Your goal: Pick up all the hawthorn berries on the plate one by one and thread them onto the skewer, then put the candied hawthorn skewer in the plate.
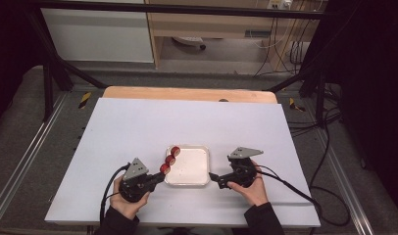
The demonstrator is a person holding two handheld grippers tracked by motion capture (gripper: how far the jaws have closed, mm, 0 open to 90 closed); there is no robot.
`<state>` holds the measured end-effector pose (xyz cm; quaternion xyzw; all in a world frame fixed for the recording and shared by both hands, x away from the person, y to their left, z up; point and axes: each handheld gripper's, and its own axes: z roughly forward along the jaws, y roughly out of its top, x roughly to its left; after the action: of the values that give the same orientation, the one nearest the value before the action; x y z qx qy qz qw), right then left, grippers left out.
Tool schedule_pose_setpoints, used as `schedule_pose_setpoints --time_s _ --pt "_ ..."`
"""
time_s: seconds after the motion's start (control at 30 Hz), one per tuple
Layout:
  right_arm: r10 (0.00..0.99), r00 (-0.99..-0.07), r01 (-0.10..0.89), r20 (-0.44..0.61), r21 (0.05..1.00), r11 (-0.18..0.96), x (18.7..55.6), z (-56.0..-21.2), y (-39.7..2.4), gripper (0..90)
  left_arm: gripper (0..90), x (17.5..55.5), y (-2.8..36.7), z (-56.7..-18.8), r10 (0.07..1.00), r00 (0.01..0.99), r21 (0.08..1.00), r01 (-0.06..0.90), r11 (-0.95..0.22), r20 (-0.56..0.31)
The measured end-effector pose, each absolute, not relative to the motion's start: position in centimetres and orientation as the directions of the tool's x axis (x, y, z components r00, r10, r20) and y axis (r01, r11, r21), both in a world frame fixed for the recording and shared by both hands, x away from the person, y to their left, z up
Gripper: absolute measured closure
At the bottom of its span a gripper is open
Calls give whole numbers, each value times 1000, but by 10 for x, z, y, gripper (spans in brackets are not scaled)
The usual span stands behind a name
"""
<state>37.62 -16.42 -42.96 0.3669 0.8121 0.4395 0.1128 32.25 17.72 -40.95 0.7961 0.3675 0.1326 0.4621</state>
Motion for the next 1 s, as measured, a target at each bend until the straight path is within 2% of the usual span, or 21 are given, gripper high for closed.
schedule_pose_setpoints --time_s 0.3,0.6,1.0 --pt "691 -720 480 55 758 441 368 -443 -202 7 879 335 182 -397 700 700 817 484 -314 -145" --pt "712 -694 515 104 764 390 362 -449 -234 9 878 352 173 -391 691 708 788 503 -354 -142" --pt "727 -676 528 119 766 366 360 -452 -246 9 878 375 147 -384 682 720 761 514 -395 -132"
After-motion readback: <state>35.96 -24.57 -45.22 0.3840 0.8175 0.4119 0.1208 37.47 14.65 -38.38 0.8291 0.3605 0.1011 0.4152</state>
